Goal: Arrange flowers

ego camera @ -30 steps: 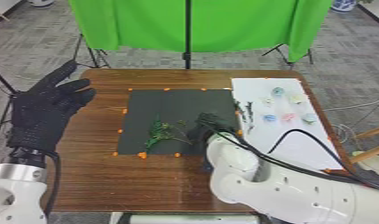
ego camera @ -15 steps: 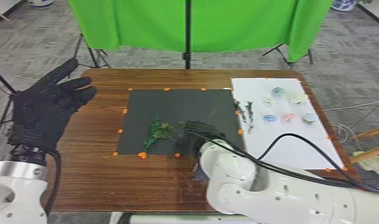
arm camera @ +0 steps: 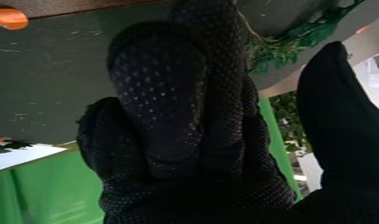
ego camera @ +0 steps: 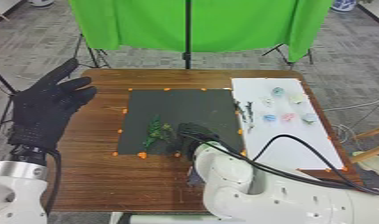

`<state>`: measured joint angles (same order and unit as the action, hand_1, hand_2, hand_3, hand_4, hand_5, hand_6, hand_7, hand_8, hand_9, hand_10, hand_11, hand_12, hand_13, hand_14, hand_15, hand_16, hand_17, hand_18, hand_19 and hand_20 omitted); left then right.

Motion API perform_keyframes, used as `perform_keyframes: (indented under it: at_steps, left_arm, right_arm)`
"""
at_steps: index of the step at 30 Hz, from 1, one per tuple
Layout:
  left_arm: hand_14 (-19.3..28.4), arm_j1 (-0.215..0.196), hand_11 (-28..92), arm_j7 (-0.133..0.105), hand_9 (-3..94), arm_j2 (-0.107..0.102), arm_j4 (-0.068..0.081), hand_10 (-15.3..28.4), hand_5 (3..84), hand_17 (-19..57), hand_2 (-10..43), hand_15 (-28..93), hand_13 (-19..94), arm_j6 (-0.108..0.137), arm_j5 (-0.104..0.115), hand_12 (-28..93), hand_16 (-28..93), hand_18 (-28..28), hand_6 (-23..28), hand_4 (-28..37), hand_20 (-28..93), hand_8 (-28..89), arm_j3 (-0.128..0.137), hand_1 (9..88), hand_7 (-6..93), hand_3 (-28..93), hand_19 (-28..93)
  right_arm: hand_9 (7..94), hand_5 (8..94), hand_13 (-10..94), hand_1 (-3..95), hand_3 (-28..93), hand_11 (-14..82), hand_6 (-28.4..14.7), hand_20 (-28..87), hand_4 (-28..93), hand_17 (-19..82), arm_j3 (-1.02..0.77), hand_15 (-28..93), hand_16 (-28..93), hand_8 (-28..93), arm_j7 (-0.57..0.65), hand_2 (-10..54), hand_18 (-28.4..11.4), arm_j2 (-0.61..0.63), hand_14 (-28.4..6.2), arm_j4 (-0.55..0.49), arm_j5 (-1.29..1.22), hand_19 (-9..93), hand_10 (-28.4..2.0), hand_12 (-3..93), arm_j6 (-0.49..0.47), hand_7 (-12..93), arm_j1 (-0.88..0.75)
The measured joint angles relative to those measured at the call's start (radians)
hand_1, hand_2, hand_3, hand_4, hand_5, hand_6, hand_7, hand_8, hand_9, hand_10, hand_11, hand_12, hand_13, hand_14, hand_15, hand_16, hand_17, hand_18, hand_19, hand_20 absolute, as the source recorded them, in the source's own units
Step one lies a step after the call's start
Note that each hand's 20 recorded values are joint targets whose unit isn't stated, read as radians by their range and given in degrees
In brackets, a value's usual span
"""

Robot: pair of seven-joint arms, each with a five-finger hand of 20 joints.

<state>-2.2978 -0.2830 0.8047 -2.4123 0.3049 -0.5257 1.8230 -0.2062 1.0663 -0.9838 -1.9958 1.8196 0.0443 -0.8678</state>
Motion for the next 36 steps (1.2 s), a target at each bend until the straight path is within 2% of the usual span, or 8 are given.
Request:
perform_keyframes:
  at_steps: [4, 8, 13, 17, 22, 24, 28, 36]
  left_arm:
    - [28.4, -0.006, 34, 0.001, 35.1, 0.003, -0.001, 21.9, 35.9, -5.6, 7.8, 62, 26, 0.001, 0.0, 12, -12, 24.9, 8.4, -22.6, 25, -10, 0.004, 23.1, 15.0, 79, 61]
    - [28.4, -0.013, 34, 0.001, 35.2, 0.005, -0.001, 21.9, 35.9, -5.6, 7.8, 62, 26, 0.001, 0.0, 12, -12, 24.9, 8.4, -22.4, 25, -10, 0.01, 23.1, 14.9, 79, 61]
    - [28.4, -0.033, 34, -0.002, 35.0, 0.005, -0.003, 21.7, 35.8, -5.6, 7.5, 62, 26, -0.001, -0.001, 12, -12, 24.8, 8.4, -22.4, 25, -10, 0.031, 22.8, 14.9, 79, 61]
    - [28.4, -0.086, 34, -0.019, 35.0, 0.011, -0.012, 21.8, 35.8, -5.6, 7.4, 62, 27, -0.001, 0.003, 12, -12, 24.8, 8.4, -22.7, 25, -10, 0.071, 22.7, 14.9, 79, 61]
    - [28.4, -0.186, 34, -0.075, 35.0, 0.028, -0.02, 21.7, 35.9, -5.5, 7.1, 62, 27, 0.001, 0.015, 12, -12, 24.7, 8.4, -22.8, 25, -10, 0.102, 22.4, 14.8, 79, 61]
    - [28.4, -0.219, 34, -0.09, 35.1, 0.038, -0.021, 21.7, 35.9, -5.5, 7.1, 62, 27, 0.001, 0.02, 12, -12, 24.7, 8.4, -22.8, 25, -10, 0.106, 22.3, 14.8, 79, 61]
    - [28.4, -0.259, 34, -0.096, 35.1, 0.056, -0.021, 21.7, 35.9, -5.5, 7.0, 62, 27, 0.002, 0.026, 12, -12, 24.7, 8.3, -22.9, 25, -10, 0.108, 22.3, 14.8, 79, 61]
    - [28.4, -0.238, 34, -0.094, 35.0, 0.06, -0.017, 21.7, 35.8, -5.5, 7.0, 62, 26, 0.002, 0.027, 12, -12, 24.7, 8.3, -22.8, 25, -10, 0.081, 22.5, 14.8, 79, 61]
  right_arm:
    - [93.7, 73.3, 93, 29.7, 69, 28.0, -4.5, 28, -22, 62, 0.018, 52, 20, -11, 0.005, 1.8, -18.4, 0.007, -7.1, -0.001, 0.024, 93, -13.9, 17.1, 0.041, 12, 0.011]
    - [92.6, 69.9, 91, 29.8, 70, 25.0, -5.8, 21, -22, 61, 0.012, 50, 19, -11, 0.013, 1.3, -17.4, 0.032, -7.8, -0.01, 0.086, 93, -14.7, 17.3, 0.141, 12, 0.018]
    - [89.0, 63.4, 89, 30.0, 70, 23.5, -7.0, 11, -22, 59, -0.138, 48, 17, -11, 0.026, 0.3, -17.5, 0.081, -9.2, -0.025, 0.12, 93, -16.2, 16.2, 0.213, 11, -0.035]
    - [87.4, 61.5, 88, 30.3, 71, 23.3, -7.6, 8, -22, 58, -0.234, 47, 17, -11, 0.065, -0.1, -17.6, 0.133, -9.7, -0.025, 0.13, 93, -16.7, 15.9, 0.227, 10, -0.073]
    - [87.5, 59.9, 88, 30.4, 71, 23.8, -7.9, 8, -22, 59, -0.283, 47, 17, -11, 0.126, -0.5, -17.7, 0.192, -9.8, 0.0, 0.151, 93, -16.6, 15.9, 0.231, 10, -0.1]
    - [87.7, 59.0, 88, 30.4, 71, 24.1, -8.1, 8, -22, 59, -0.311, 47, 17, -11, 0.136, -0.5, -17.8, 0.207, -9.6, 0.013, 0.158, 93, -16.6, 16.0, 0.23, 10, -0.119]
    - [87.5, 57.6, 89, 30.8, 70, 24.3, -8.2, 9, -22, 59, -0.361, 48, 17, -10, 0.153, -1.0, -17.8, 0.227, -9.4, 0.036, 0.164, 93, -16.5, 16.0, 0.222, 10, -0.159]
    - [87.1, 57.2, 88, 31.4, 69, 24.7, -8.2, 9, -23, 59, -0.338, 48, 17, -10, 0.171, -3.1, -17.7, 0.248, -9.5, 0.103, 0.151, 93, -16.4, 16.0, 0.177, 10, -0.156]
